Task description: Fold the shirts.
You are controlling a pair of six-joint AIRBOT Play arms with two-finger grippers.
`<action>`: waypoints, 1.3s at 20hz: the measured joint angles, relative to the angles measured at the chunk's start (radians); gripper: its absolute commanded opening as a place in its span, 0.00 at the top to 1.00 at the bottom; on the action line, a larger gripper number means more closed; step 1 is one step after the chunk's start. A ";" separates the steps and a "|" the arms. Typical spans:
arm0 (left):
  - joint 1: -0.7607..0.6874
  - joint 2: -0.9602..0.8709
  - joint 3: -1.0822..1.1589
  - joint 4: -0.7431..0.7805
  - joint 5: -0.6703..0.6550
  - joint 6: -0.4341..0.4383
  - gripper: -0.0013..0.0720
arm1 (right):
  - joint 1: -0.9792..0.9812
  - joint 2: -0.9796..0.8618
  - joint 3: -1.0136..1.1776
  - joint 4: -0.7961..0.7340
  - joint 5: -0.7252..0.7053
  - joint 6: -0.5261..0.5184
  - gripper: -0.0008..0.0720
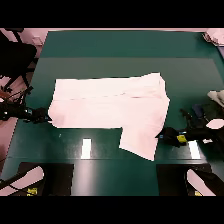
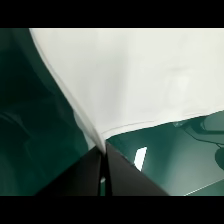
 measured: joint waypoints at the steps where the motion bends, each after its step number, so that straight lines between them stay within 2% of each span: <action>1: 0.000 0.000 0.000 0.000 0.000 0.000 0.95 | 0.023 -0.023 -0.001 0.024 -0.011 -0.008 0.14; 3: 0.000 0.000 0.000 -0.001 0.000 0.000 0.95 | 0.084 -0.071 -0.003 0.074 -0.040 -0.021 0.14; 5: 0.000 0.000 0.000 -0.002 0.000 0.000 0.95 | 0.158 -0.111 -0.005 0.115 -0.084 -0.030 0.33; 6: 0.000 0.000 0.000 -0.002 0.000 0.000 0.95 | 0.196 -0.125 -0.006 0.131 -0.112 -0.032 0.47; 8: 0.000 0.000 0.000 -0.003 -0.001 0.000 0.95 | 0.258 -0.136 -0.008 0.148 -0.175 -0.033 0.94; 13: 0.000 0.000 0.000 -0.021 -0.004 0.003 0.95 | 0.301 -0.037 -0.009 0.187 -0.264 -0.025 0.95; 20: 0.000 0.013 0.045 -0.208 -0.018 0.085 0.96 | 0.129 0.190 0.056 0.237 -0.274 -0.048 0.95; 23: 0.000 0.024 0.068 -0.323 0.008 0.149 0.96 | 0.060 0.164 0.138 0.244 -0.272 -0.097 0.95; 26: -0.006 0.029 0.078 -0.419 0.056 0.214 0.95 | 0.044 0.060 0.243 0.261 -0.258 -0.163 0.95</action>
